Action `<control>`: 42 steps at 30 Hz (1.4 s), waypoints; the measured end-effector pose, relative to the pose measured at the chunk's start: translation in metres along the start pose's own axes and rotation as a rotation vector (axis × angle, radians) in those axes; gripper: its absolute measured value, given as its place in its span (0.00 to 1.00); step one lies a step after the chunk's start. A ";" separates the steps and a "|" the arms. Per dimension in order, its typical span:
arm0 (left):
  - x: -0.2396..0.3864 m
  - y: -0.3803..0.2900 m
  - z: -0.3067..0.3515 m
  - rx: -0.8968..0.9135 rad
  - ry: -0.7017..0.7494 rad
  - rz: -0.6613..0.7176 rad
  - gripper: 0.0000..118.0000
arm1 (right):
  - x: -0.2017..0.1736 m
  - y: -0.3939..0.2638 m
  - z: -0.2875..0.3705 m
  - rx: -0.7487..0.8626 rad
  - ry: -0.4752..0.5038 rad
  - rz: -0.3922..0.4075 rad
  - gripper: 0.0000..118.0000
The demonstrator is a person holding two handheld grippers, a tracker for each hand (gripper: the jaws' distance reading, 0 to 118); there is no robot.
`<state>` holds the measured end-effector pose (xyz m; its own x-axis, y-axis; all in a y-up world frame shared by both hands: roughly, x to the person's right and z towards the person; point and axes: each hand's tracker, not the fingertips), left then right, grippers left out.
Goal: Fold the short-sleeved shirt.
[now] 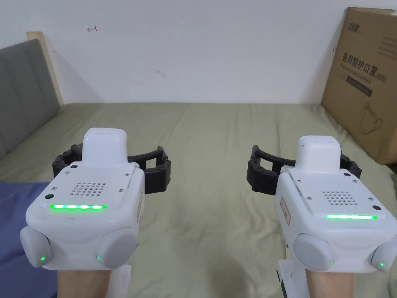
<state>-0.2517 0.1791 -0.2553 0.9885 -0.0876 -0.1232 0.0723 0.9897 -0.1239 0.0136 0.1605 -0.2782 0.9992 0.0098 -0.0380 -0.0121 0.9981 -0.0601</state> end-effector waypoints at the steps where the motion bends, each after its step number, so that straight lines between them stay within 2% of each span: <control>1: 0.000 0.000 0.000 -0.002 -0.002 0.002 0.96 | 0.000 0.000 0.000 0.000 0.003 0.000 0.95; 13: 0.001 0.000 -0.001 -0.011 -0.015 0.034 0.96 | 0.002 0.001 -0.002 -0.029 0.018 -0.007 0.95; 14: 0.001 0.000 -0.001 -0.014 -0.016 0.036 0.93 | 0.002 0.001 -0.002 -0.033 0.021 -0.004 0.91; 16: 0.001 0.001 -0.002 -0.035 -0.017 0.030 0.85 | 0.000 0.000 0.001 -0.029 0.022 0.006 0.76; 18: 0.002 0.000 -0.002 -0.022 -0.019 0.025 0.82 | -0.001 0.000 0.003 -0.012 0.007 0.003 0.72; 19: 0.002 0.000 -0.002 -0.025 -0.016 0.017 0.74 | -0.001 0.001 0.003 -0.013 0.009 -0.002 0.60; 22: 0.003 -0.002 -0.002 -0.030 -0.015 0.006 0.37 | 0.005 0.002 0.002 -0.021 0.047 -0.038 0.22; 23: 0.003 -0.003 -0.002 -0.031 -0.015 0.010 0.18 | 0.004 0.001 0.003 -0.013 0.029 -0.043 0.09; 24: 0.003 -0.005 -0.002 -0.028 -0.017 0.018 0.06 | 0.005 0.001 0.006 0.004 -0.002 -0.046 0.06; 26: 0.003 -0.007 -0.003 -0.037 -0.006 0.019 0.01 | 0.007 0.001 0.007 0.005 0.008 -0.045 0.01; 29: 0.004 -0.009 -0.007 -0.059 -0.008 -0.003 0.00 | 0.007 0.000 0.005 -0.010 0.009 -0.036 0.00; 31: 0.005 -0.009 -0.006 -0.052 -0.012 -0.010 0.00 | 0.006 -0.002 0.004 -0.017 -0.024 -0.038 0.00; 42: 0.004 -0.007 -0.008 -0.049 -0.017 -0.004 0.00 | 0.004 -0.006 -0.002 -0.049 -0.018 -0.022 0.00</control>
<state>-0.2492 0.1710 -0.2631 0.9904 -0.0896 -0.1054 0.0704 0.9824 -0.1730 0.0176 0.1541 -0.2795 0.9998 -0.0109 -0.0178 0.0089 0.9939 -0.1099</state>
